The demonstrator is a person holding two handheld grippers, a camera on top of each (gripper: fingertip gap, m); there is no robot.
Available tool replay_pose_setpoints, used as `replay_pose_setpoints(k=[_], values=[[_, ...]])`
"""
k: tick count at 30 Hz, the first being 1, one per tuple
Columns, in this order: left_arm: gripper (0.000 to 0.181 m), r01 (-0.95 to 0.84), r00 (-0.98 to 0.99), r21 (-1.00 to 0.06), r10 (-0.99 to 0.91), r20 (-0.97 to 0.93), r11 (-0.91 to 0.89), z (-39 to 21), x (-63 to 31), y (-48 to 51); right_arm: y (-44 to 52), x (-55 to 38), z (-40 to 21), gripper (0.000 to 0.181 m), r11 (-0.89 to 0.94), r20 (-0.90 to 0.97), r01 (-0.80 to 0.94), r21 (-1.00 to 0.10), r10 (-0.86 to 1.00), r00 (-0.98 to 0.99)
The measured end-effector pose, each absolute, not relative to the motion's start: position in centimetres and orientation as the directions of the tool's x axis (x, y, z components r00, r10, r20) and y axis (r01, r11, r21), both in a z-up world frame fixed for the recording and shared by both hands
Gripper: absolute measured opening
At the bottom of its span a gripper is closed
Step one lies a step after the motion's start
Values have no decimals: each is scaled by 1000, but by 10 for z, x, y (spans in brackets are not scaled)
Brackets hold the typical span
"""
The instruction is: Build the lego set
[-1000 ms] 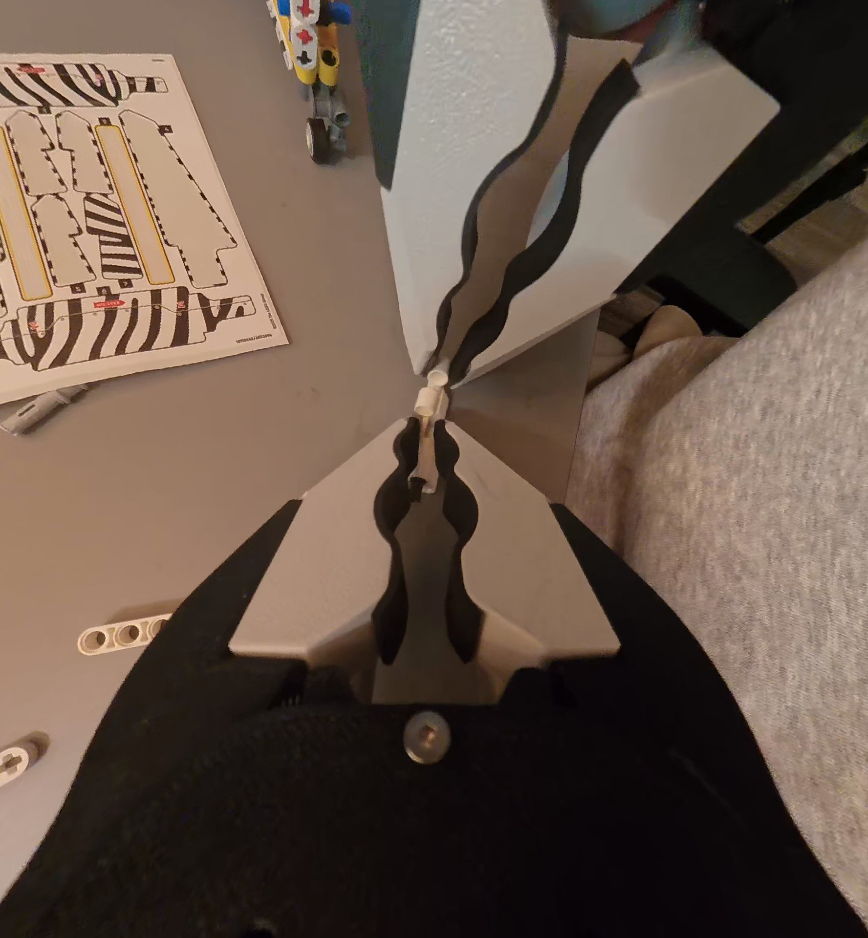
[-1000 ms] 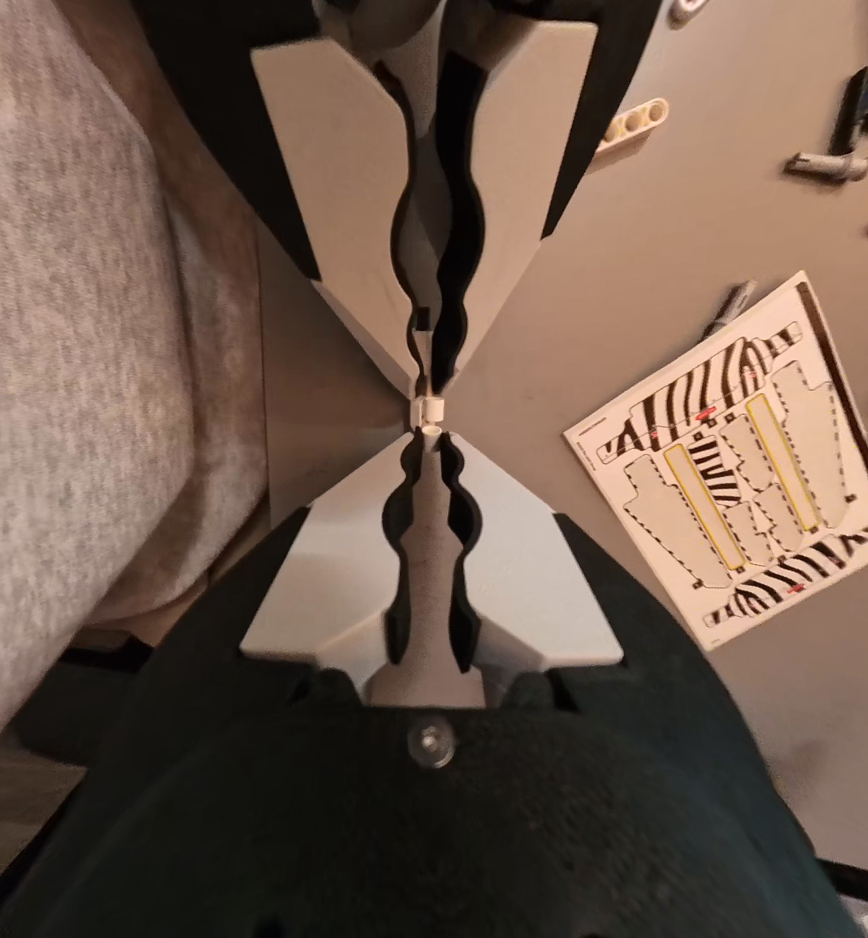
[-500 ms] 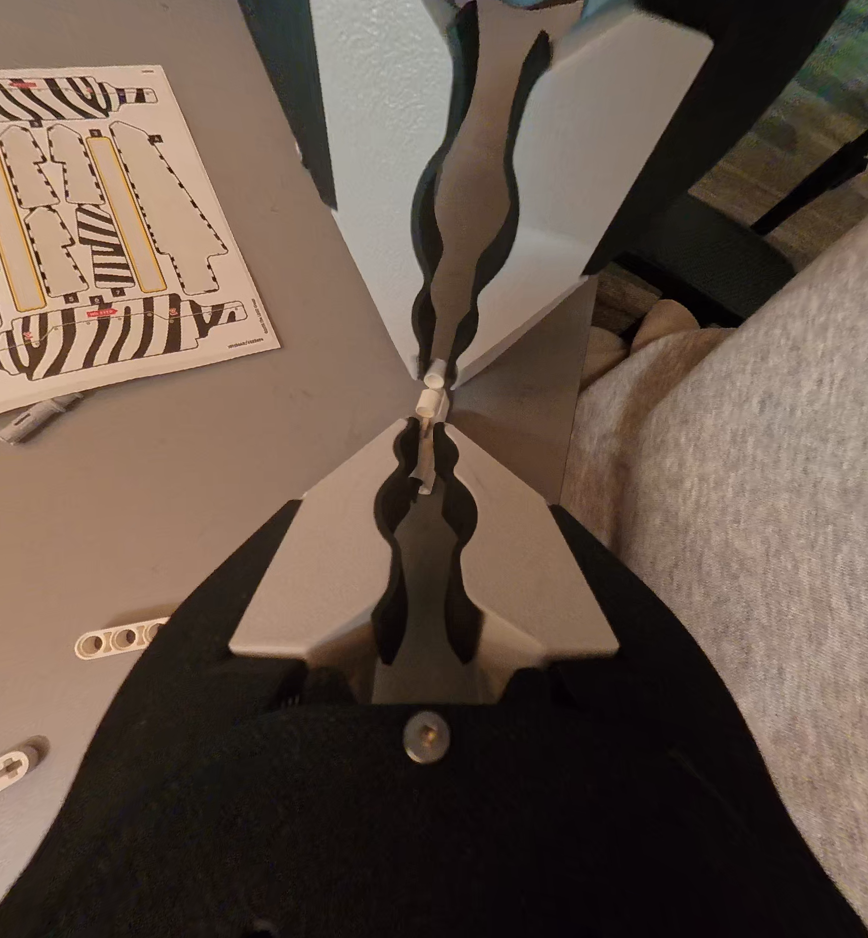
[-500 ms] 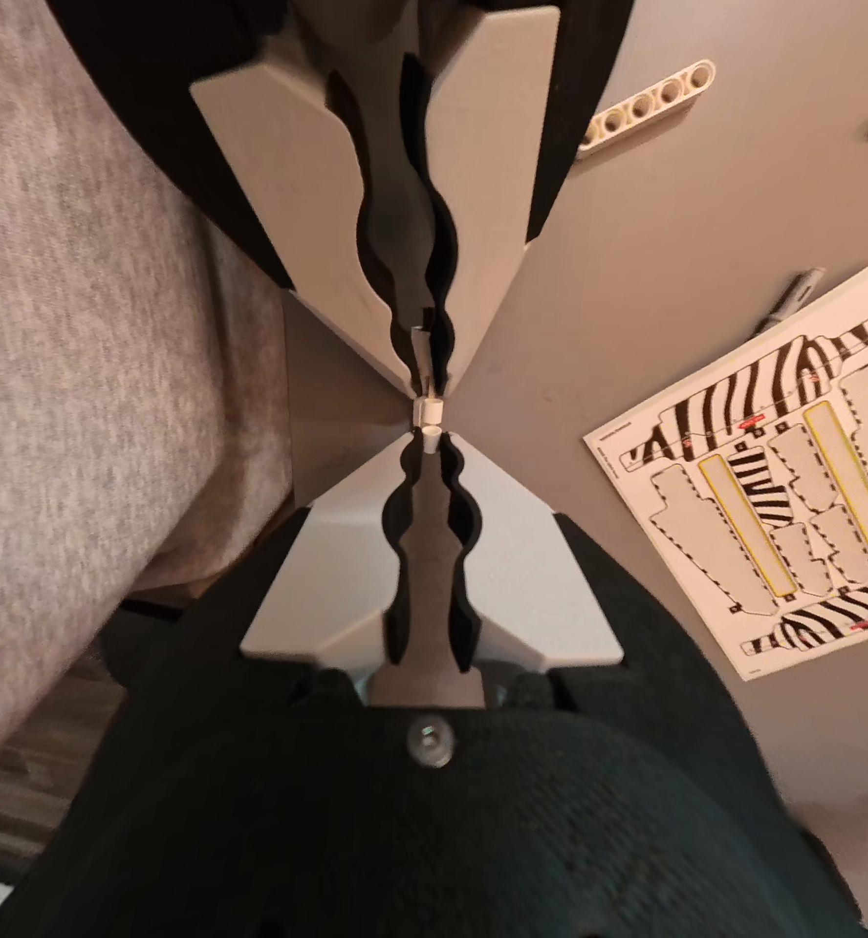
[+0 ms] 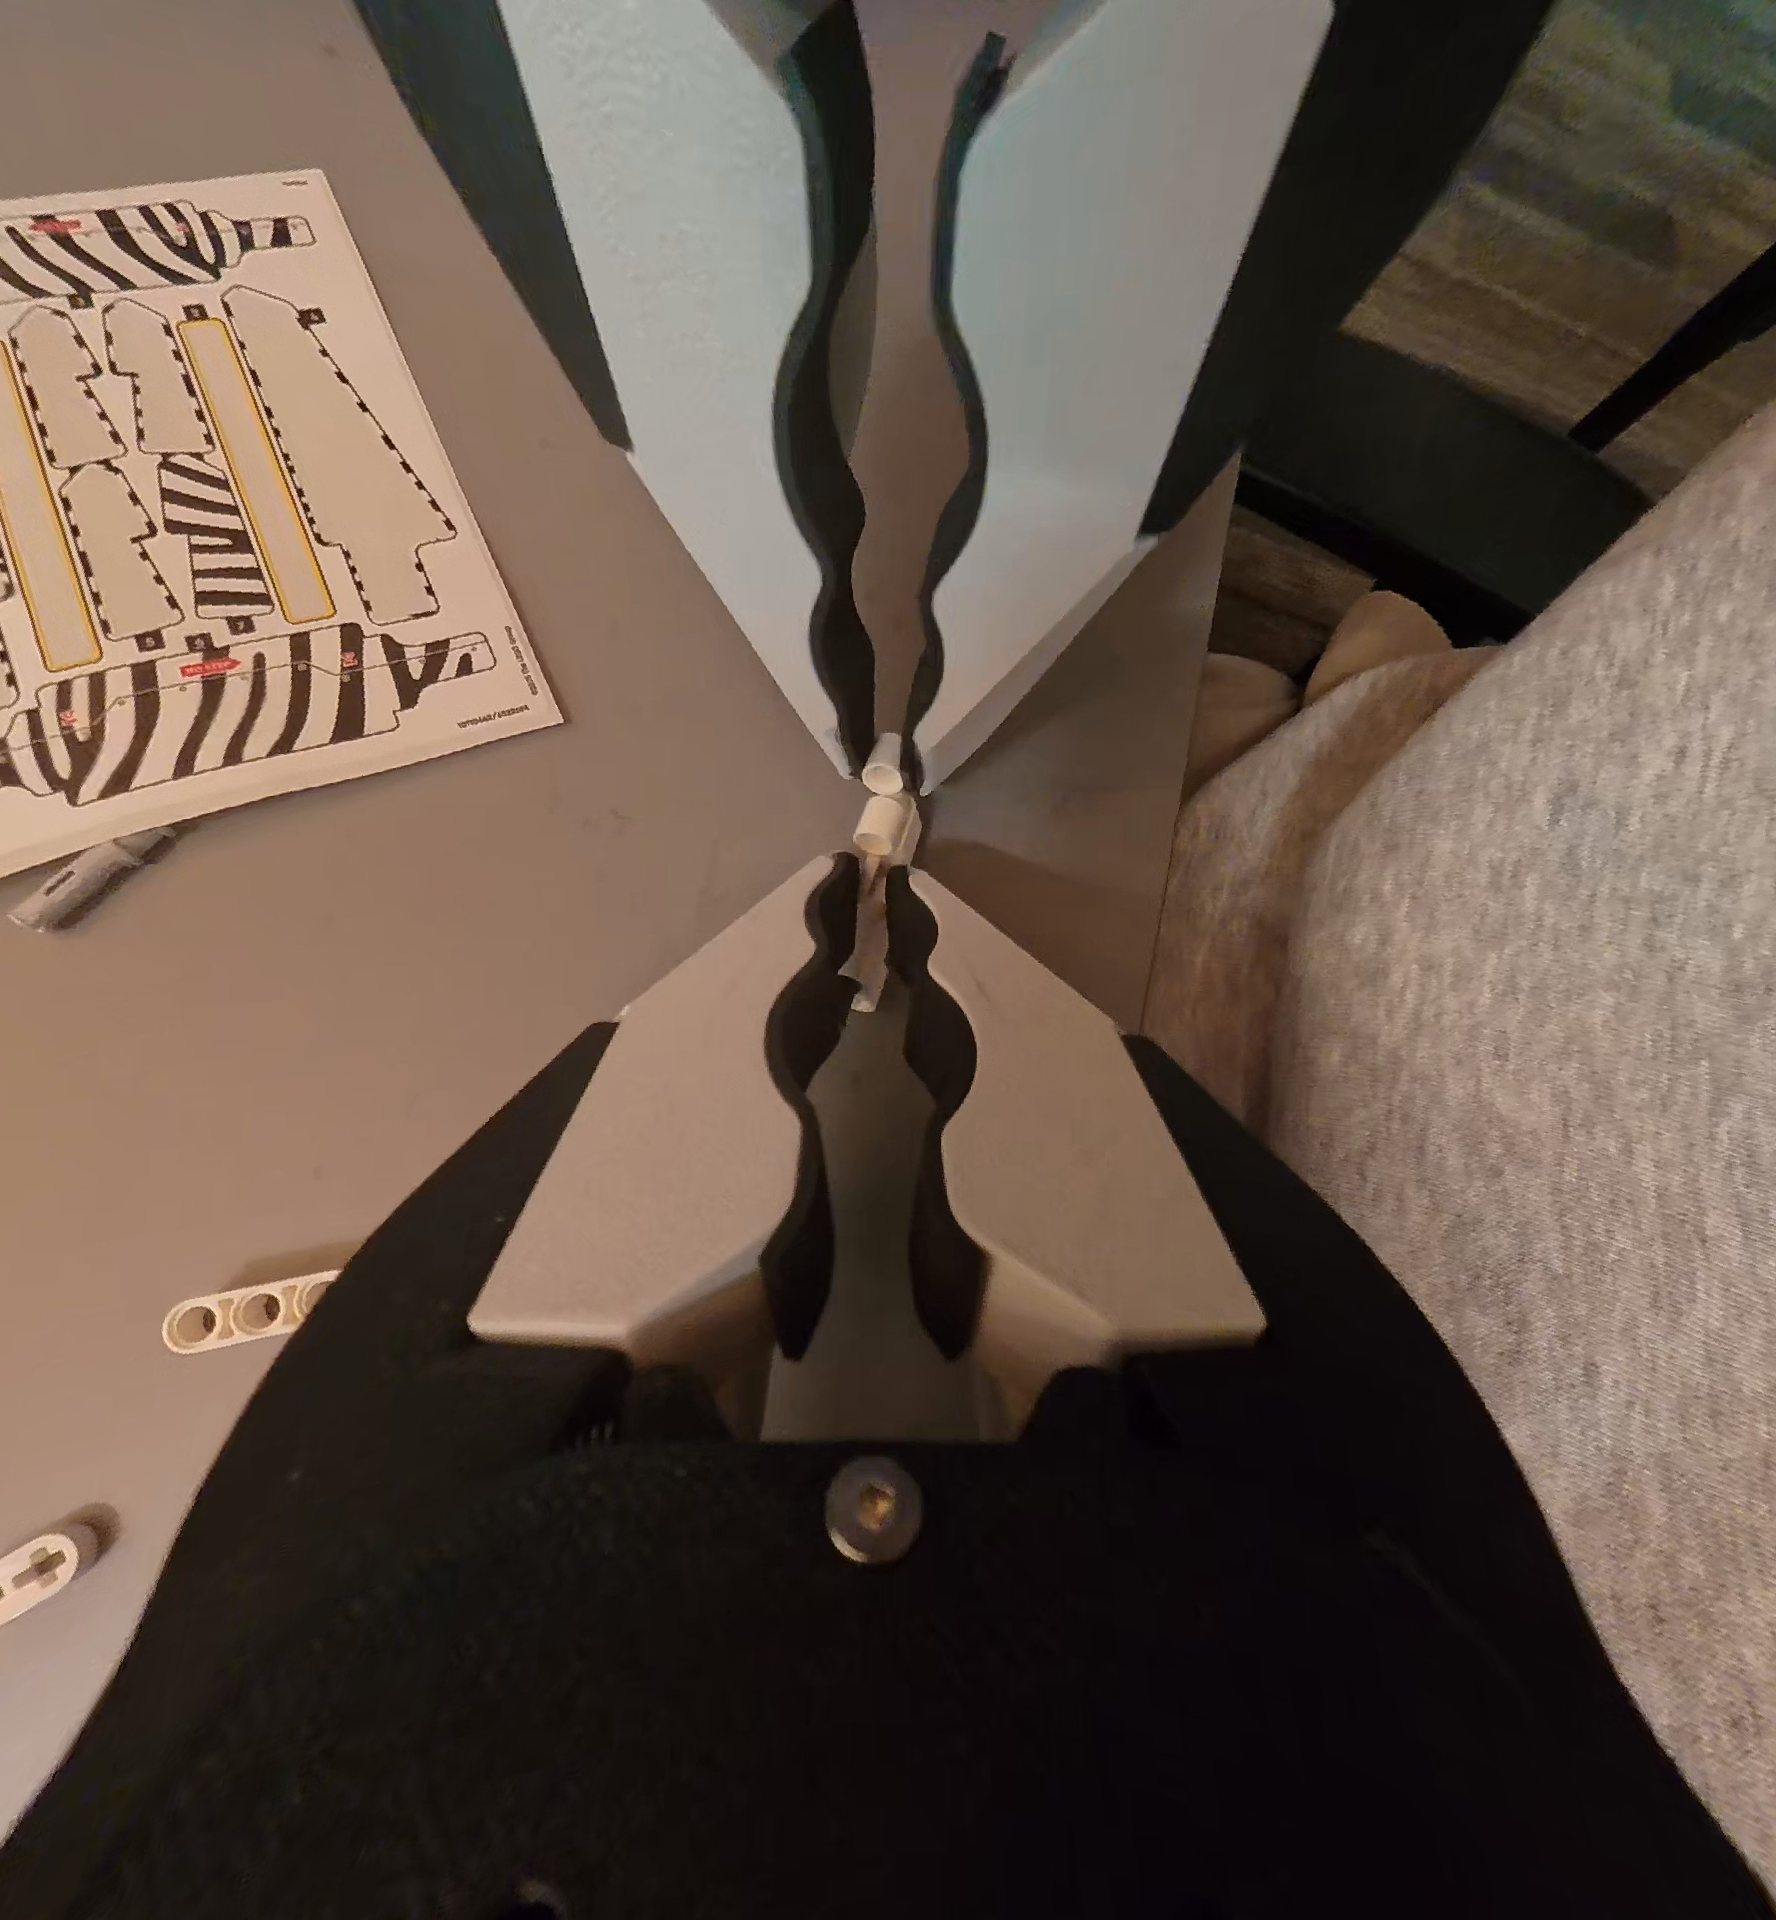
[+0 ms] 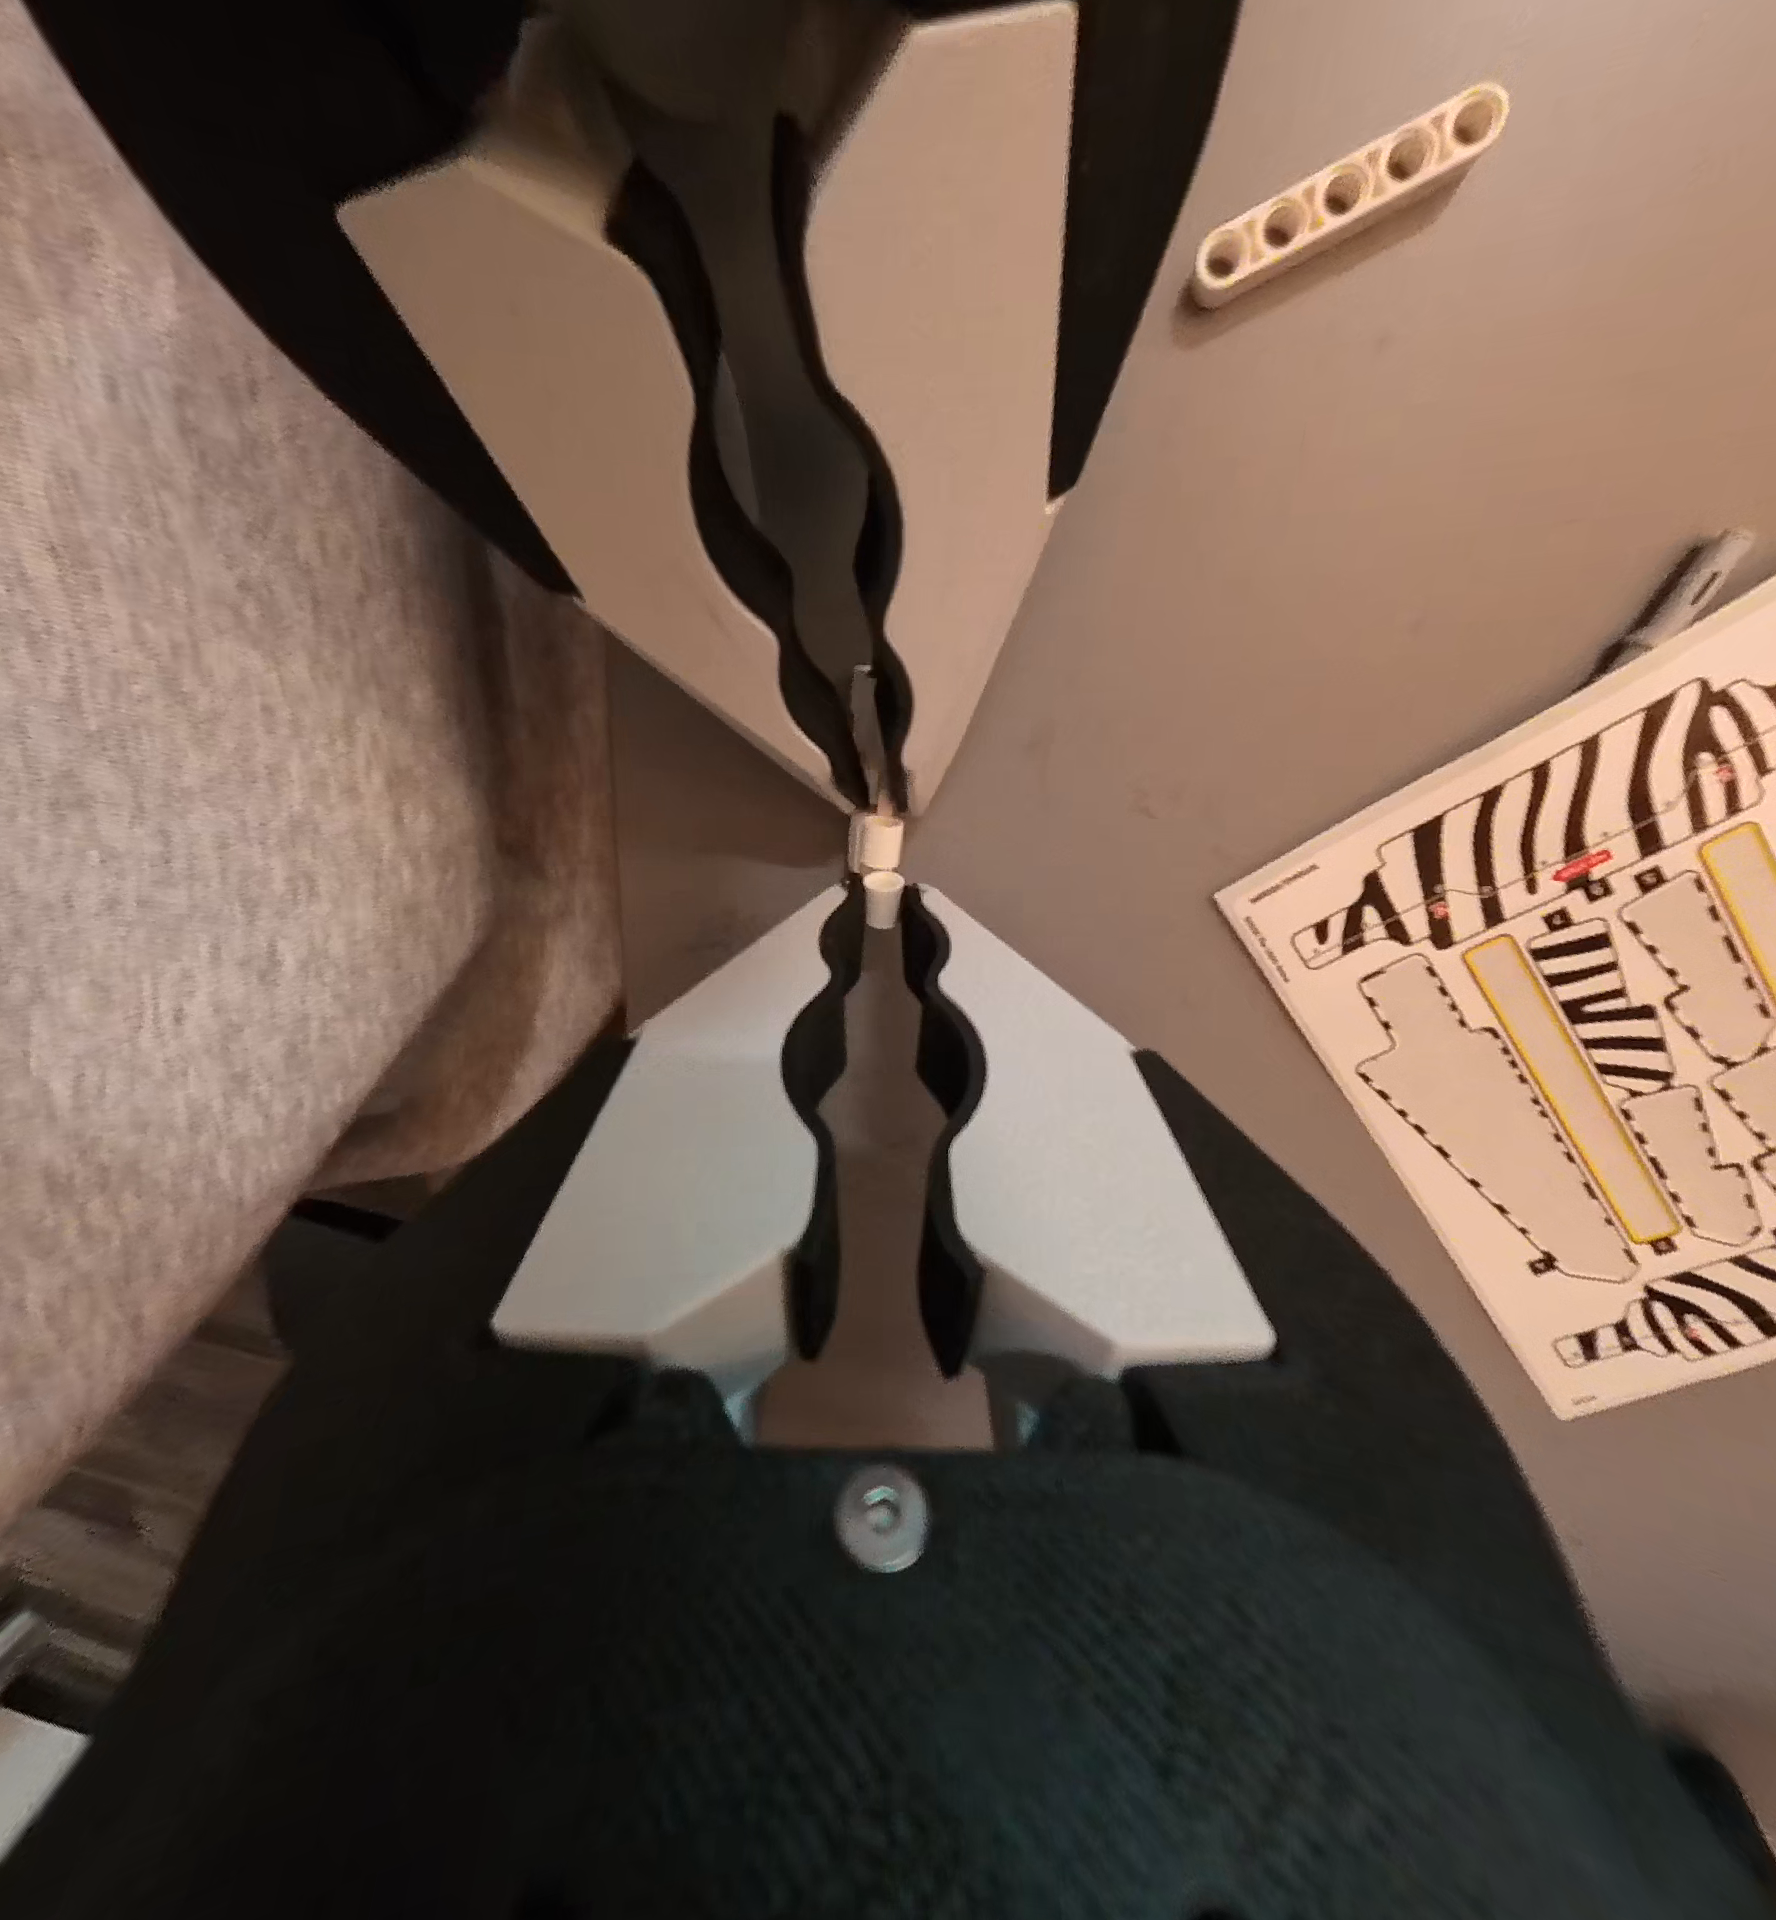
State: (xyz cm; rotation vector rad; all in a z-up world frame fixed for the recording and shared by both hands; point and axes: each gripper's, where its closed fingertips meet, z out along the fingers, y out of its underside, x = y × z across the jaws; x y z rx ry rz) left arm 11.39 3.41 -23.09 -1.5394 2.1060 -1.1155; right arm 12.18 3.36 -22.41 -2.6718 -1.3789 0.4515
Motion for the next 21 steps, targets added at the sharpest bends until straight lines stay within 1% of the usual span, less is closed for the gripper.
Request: replay_pose_setpoints(k=[1,8,12,15,21], values=[[6,-669,-378,-734,-904,199,118,-231,114,34,34,122,-224,5,-587,-207,779,-221,809,551],[7,-671,-381,-732,-903,201,120,-231,114,34,33,121,-224,5,-592,-209,775,-221,805,556],[4,-662,-388,-738,-902,190,129,-230,114,33,28,119,-223,5,-602,-262,770,-211,794,549],[3,-663,-375,-737,-910,179,128,-231,114,35,26,113,-225,5,-613,-290,757,-227,784,549],[3,-665,-372,-737,-908,191,117,-230,114,35,29,118,-226,6,-617,-214,755,-221,786,579]])
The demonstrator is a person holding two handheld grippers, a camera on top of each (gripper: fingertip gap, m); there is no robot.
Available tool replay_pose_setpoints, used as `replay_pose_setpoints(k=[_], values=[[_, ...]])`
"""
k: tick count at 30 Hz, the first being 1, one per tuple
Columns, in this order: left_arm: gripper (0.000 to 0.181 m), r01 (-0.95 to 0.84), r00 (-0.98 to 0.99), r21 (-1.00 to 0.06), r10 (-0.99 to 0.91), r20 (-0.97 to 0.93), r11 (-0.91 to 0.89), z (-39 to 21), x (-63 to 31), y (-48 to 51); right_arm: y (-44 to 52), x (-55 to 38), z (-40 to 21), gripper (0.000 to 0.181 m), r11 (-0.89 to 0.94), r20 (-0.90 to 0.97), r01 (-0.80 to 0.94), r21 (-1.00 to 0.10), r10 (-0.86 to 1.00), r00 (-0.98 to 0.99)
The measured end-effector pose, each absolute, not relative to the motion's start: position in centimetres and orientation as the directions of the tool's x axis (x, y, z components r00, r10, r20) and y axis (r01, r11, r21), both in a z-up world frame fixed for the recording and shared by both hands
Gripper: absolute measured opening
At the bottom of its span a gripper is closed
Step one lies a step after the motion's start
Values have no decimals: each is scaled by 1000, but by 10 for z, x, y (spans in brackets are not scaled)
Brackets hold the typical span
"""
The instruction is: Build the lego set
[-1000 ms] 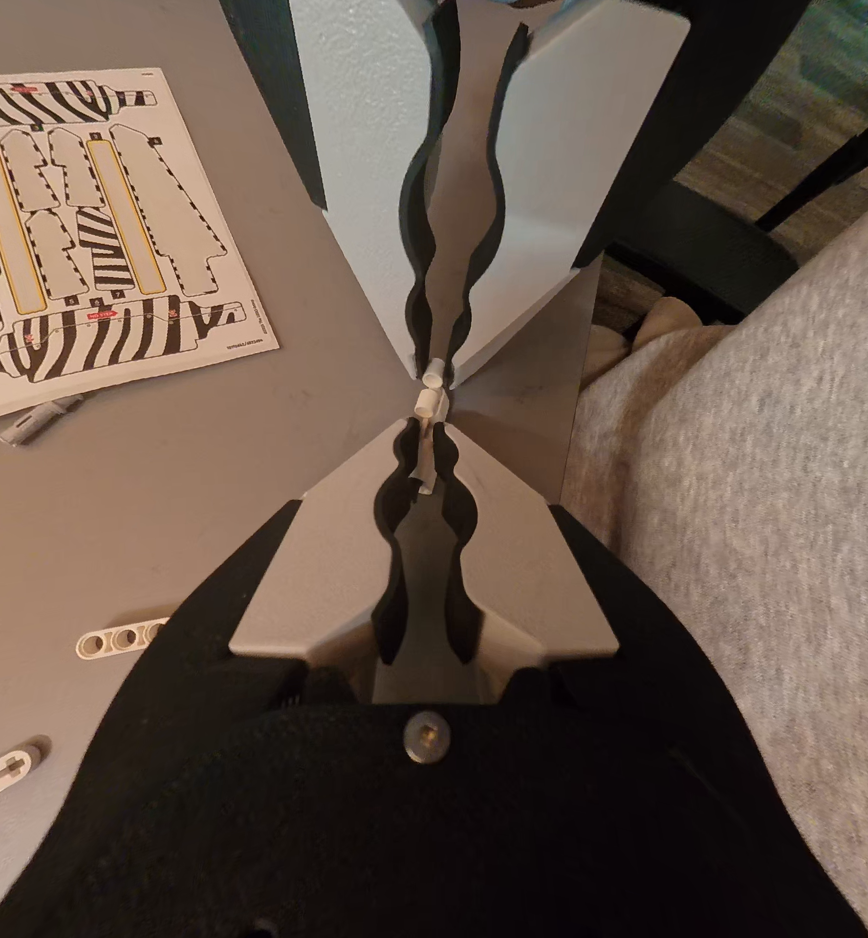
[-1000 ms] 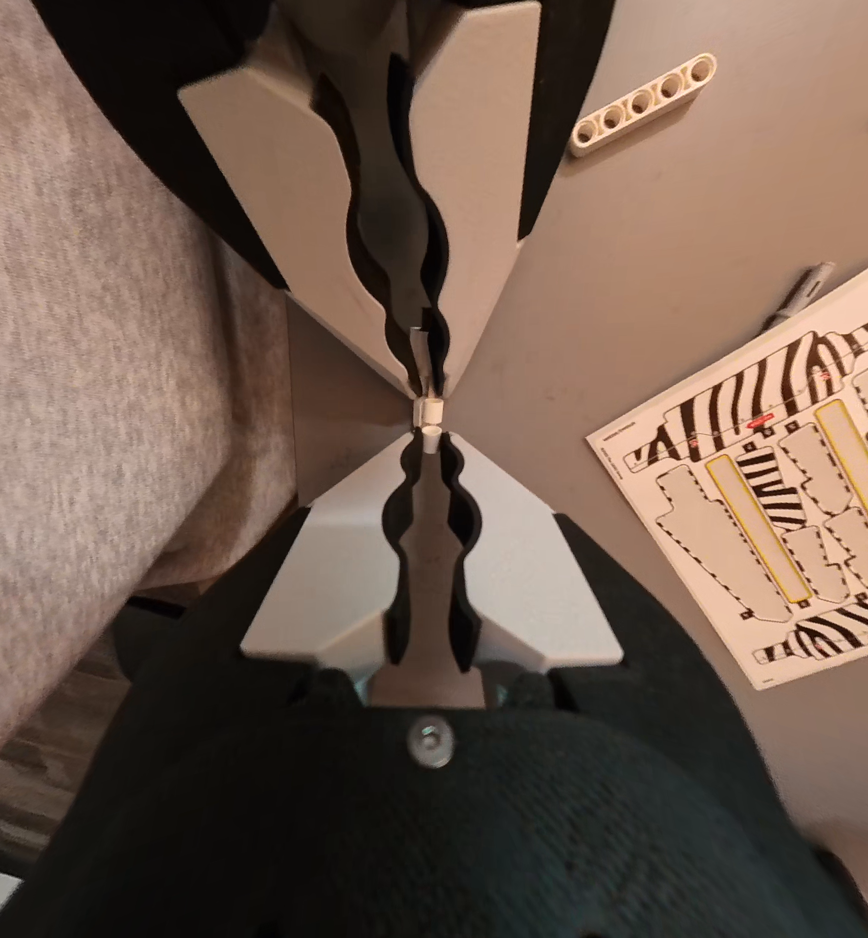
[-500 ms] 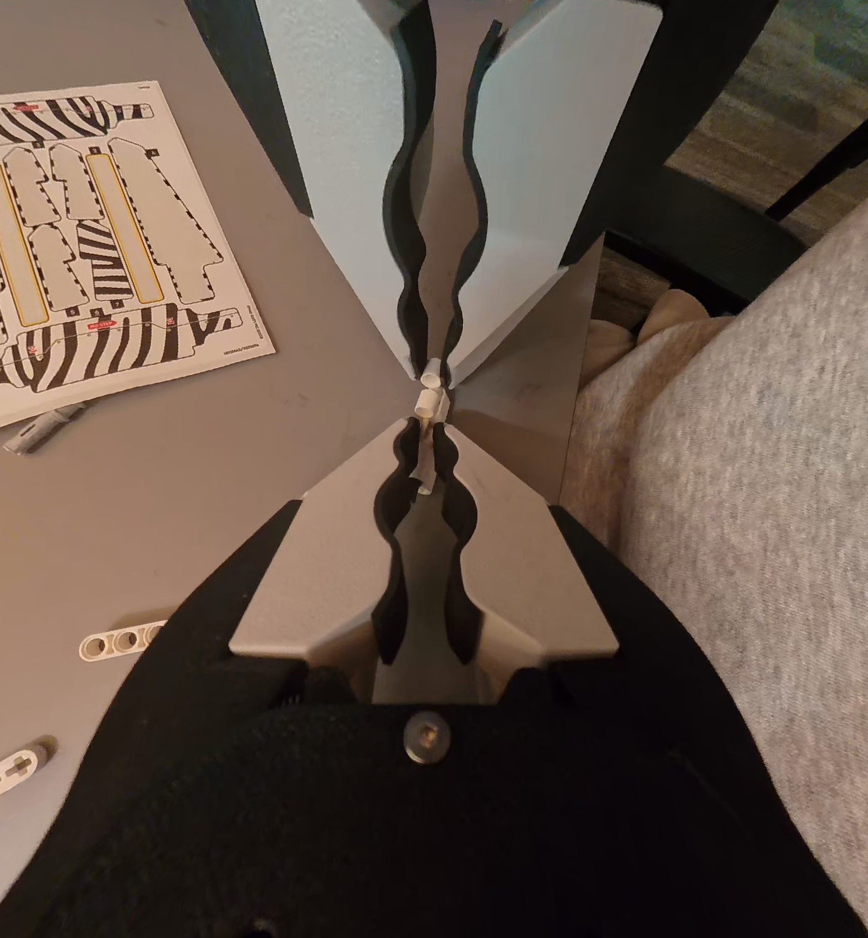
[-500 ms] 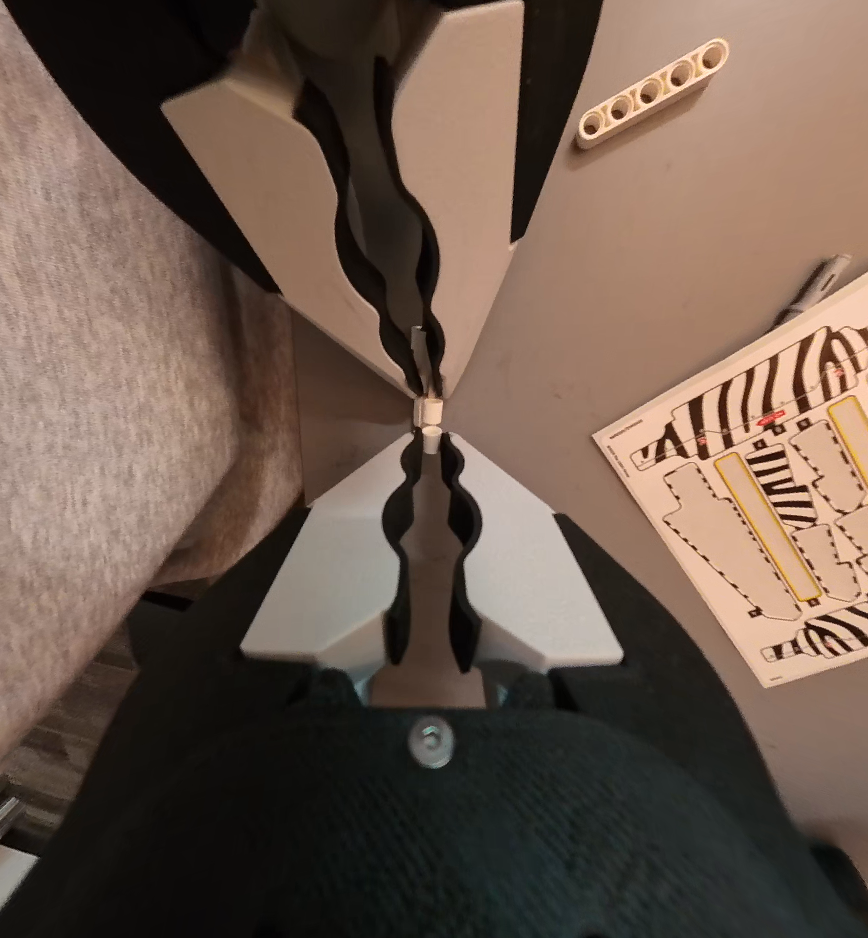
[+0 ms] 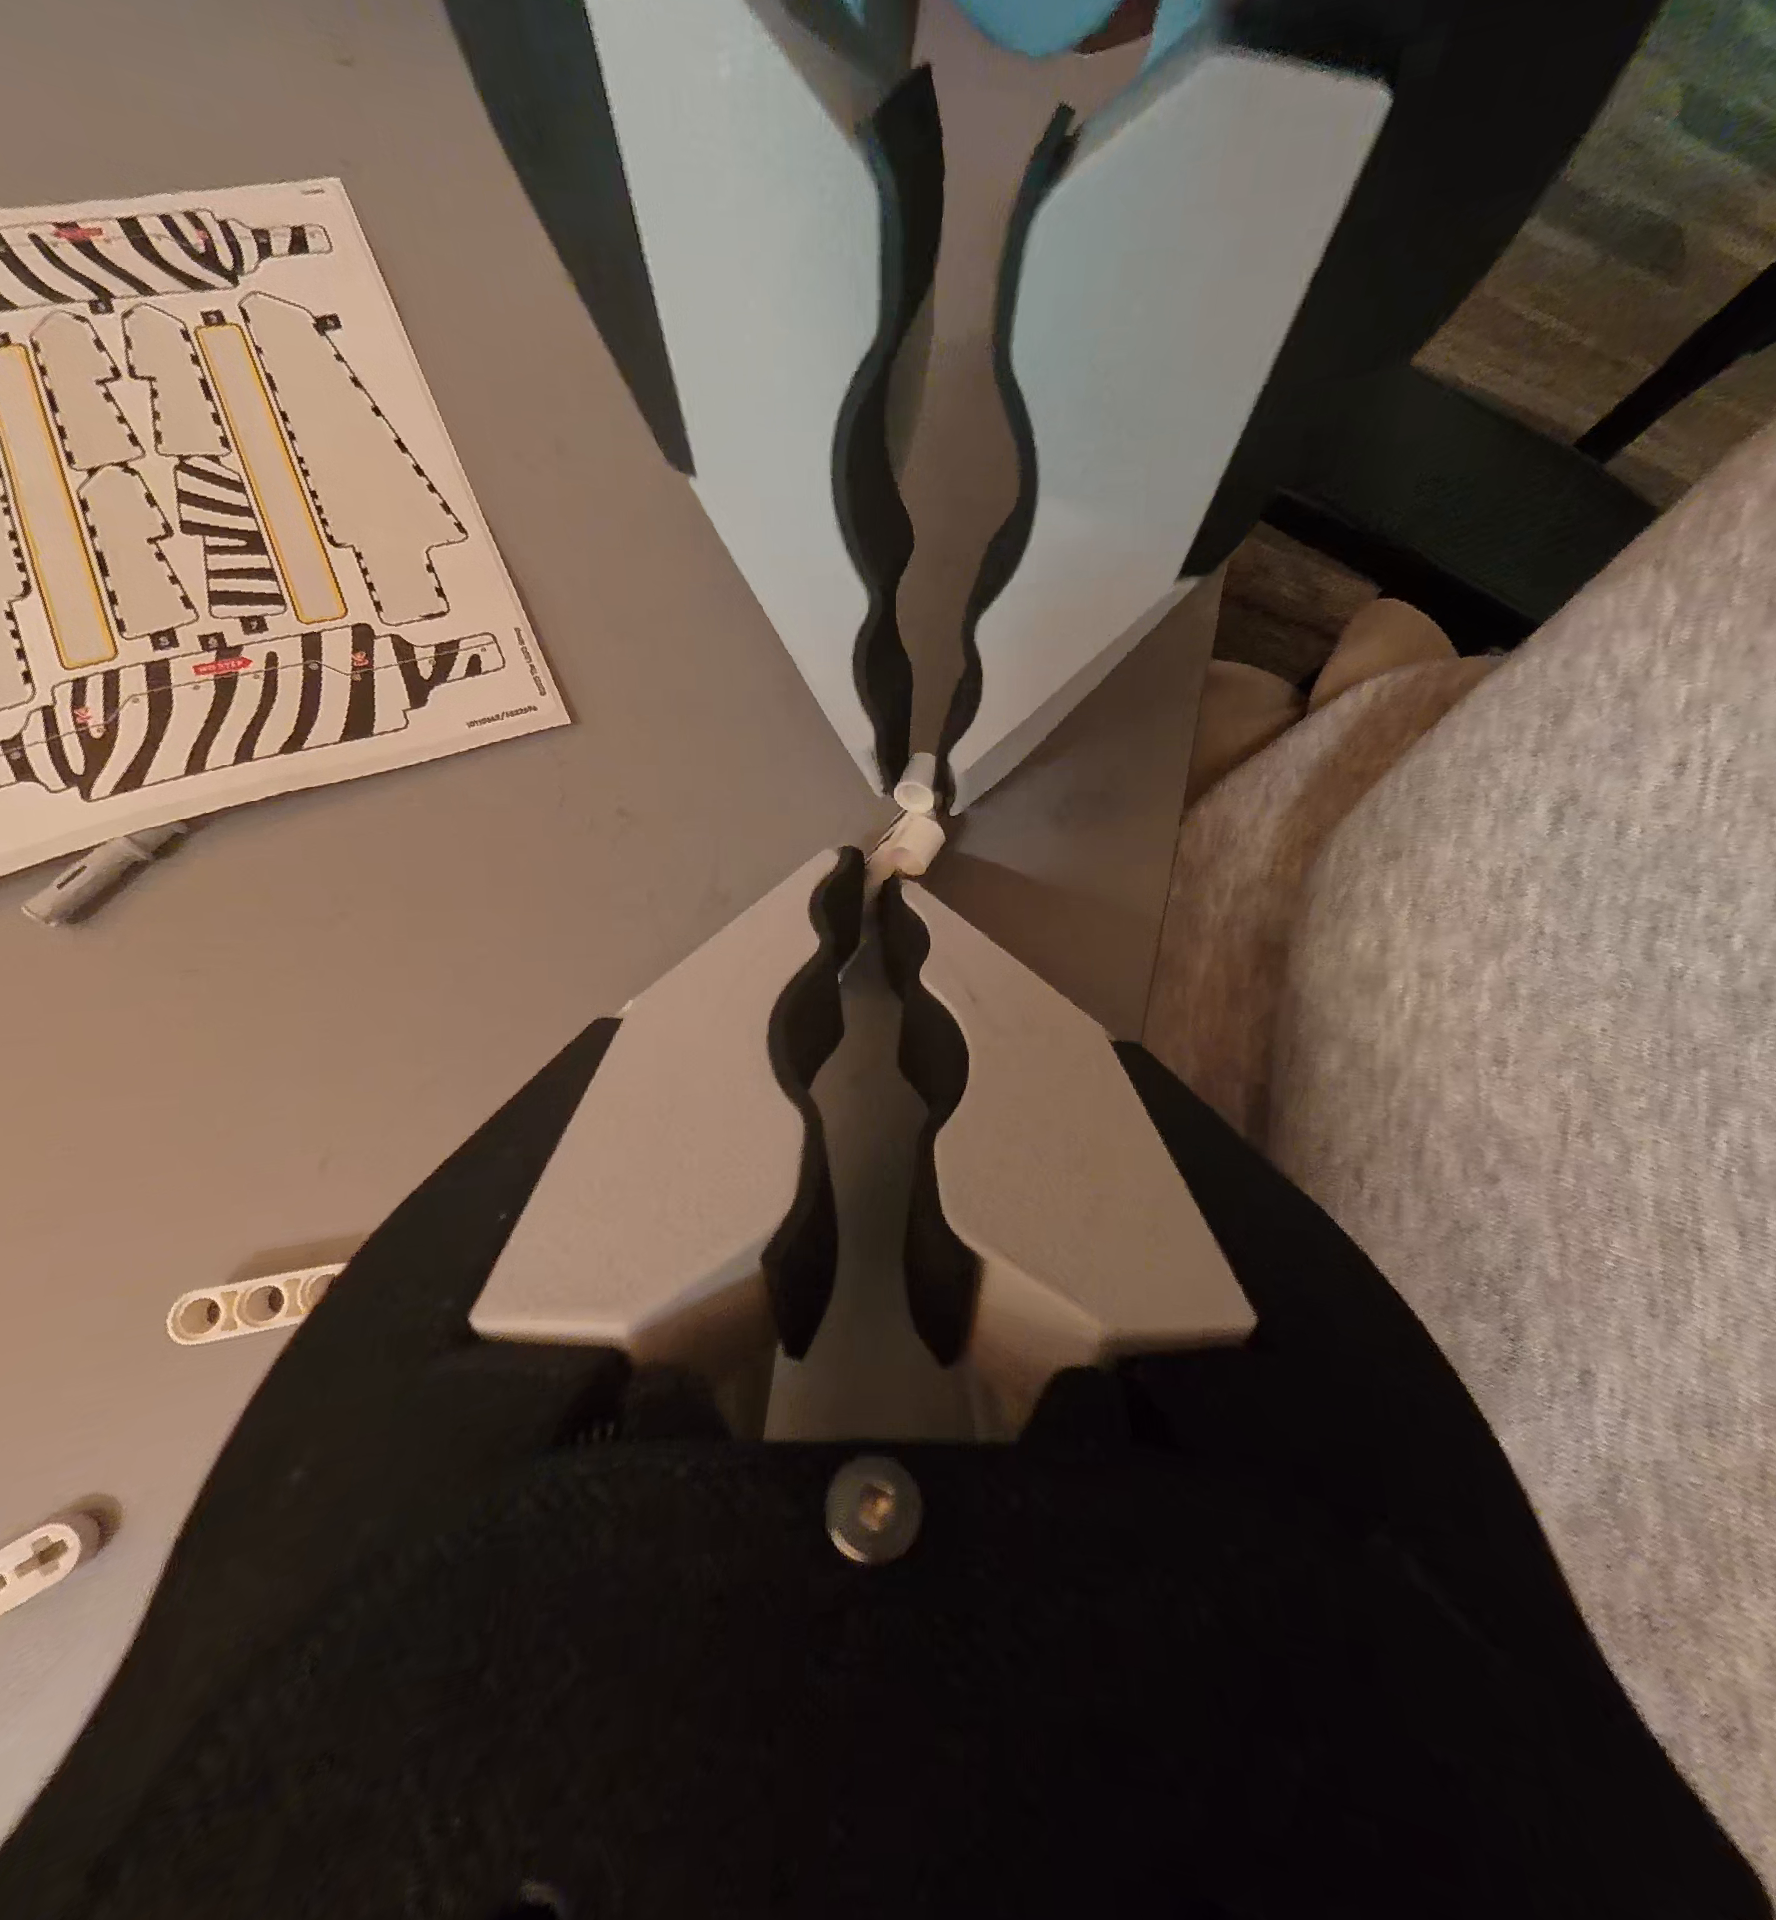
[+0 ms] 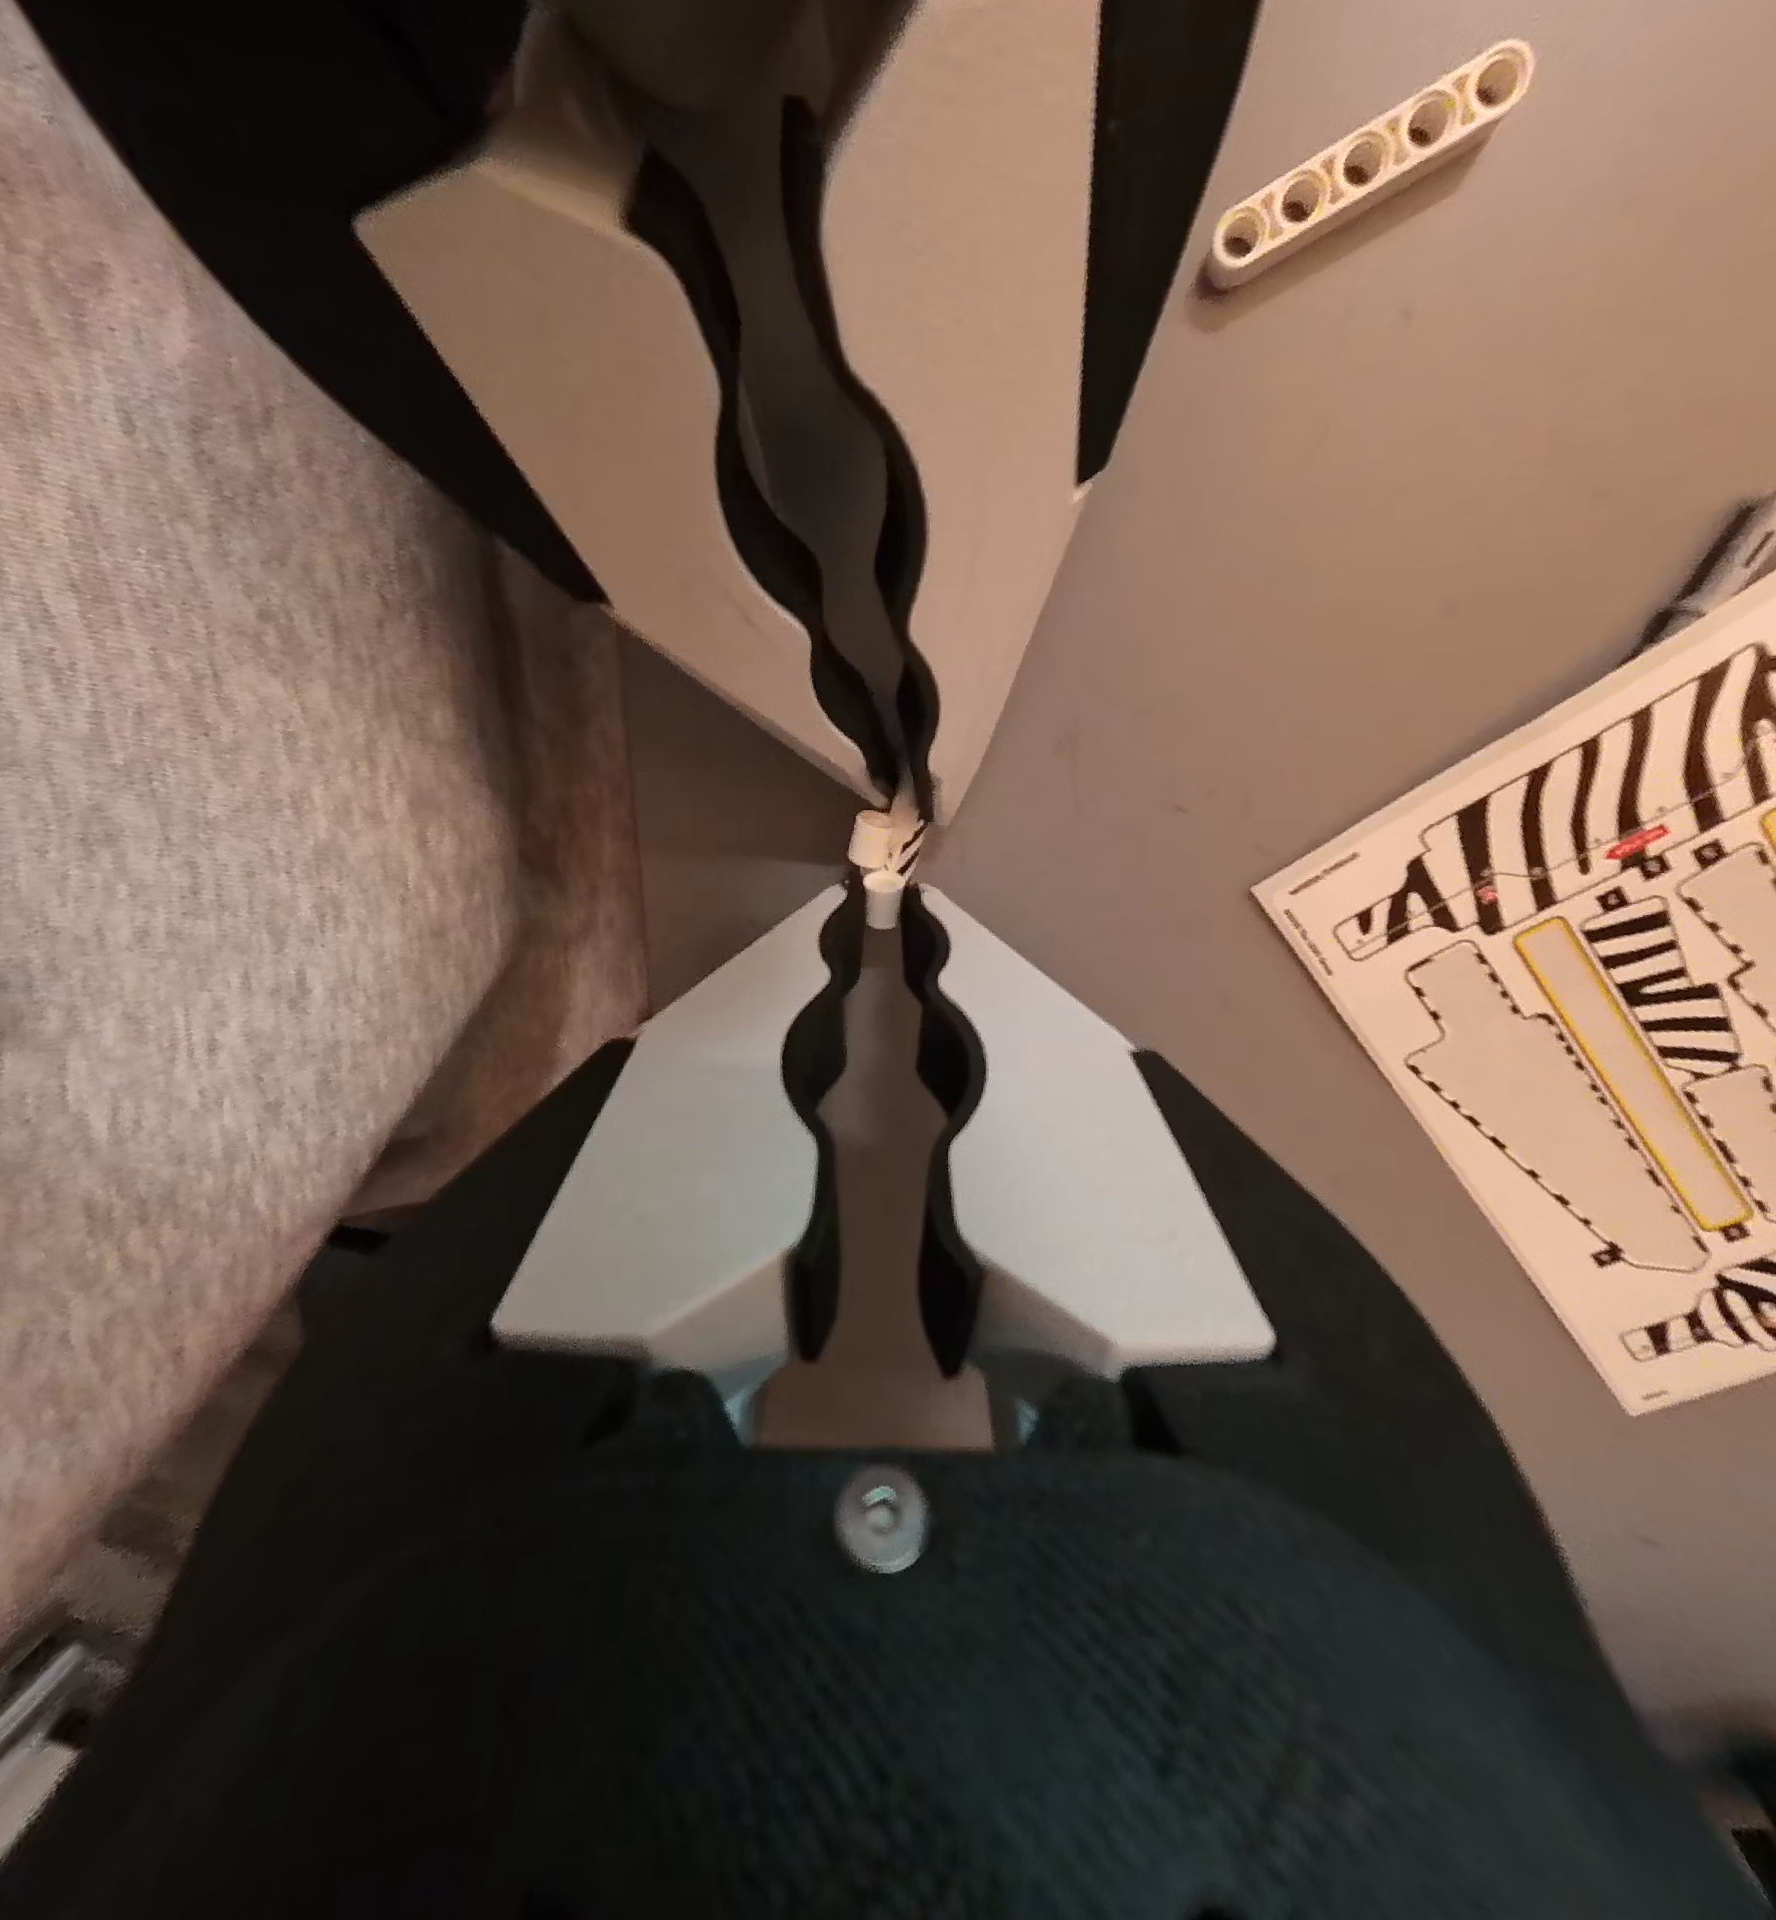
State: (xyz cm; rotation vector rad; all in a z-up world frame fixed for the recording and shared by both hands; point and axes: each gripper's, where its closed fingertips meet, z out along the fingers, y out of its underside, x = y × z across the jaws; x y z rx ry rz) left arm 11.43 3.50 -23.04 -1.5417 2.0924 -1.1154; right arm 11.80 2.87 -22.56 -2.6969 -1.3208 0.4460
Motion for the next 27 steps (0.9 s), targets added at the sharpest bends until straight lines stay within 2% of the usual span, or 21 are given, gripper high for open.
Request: replay_pose_setpoints(k=[10,17,23,27], values=[[4,-697,-347,-717,-886,309,23,-230,115,38,40,126,-222,5,-541,-22,806,-240,833,552],[2,-690,-345,-721,-903,256,59,-231,115,38,36,129,-225,5,-527,-30,820,-223,845,534],[2,-679,-361,-732,-894,265,57,-228,114,36,41,124,-215,6,-532,-55,804,-268,841,538],[2,-667,-381,-742,-887,260,69,-225,113,34,37,123,-220,6,-524,-85,816,-244,850,521]])
